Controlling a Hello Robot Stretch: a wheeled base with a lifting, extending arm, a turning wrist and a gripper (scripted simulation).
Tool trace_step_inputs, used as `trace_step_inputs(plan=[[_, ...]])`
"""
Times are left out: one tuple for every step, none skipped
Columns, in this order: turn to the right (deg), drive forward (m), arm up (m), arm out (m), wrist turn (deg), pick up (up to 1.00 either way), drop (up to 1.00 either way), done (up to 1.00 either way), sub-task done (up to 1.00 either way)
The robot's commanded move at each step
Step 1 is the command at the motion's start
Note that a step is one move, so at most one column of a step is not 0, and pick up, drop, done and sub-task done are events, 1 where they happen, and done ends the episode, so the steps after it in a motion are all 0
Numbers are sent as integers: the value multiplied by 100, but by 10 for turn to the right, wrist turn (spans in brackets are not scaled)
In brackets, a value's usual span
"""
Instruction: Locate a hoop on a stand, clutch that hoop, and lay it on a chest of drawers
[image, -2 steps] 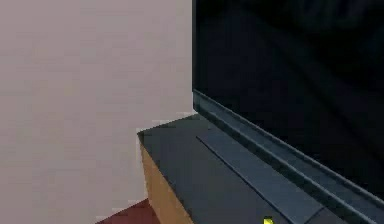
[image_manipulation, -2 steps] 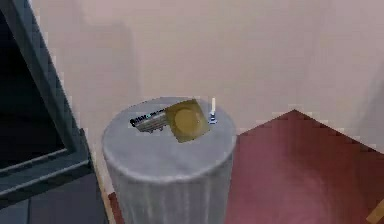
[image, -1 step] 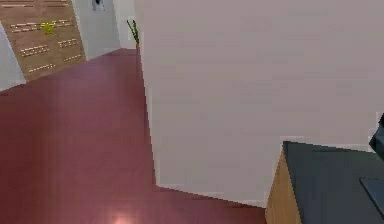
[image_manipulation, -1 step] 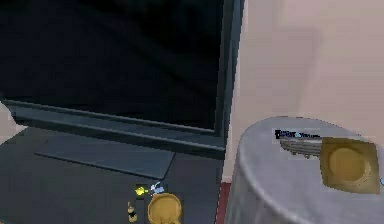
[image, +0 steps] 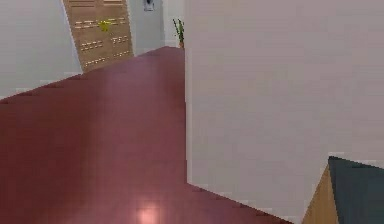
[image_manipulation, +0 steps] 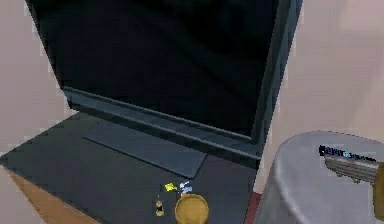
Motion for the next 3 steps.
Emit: trace_step_inputs(plan=[[-30,0,0,0,0,0,0,0,0],[330,0,0,0,0,0,0,0,0],[0,30,0,0,0,0,0,0,0]])
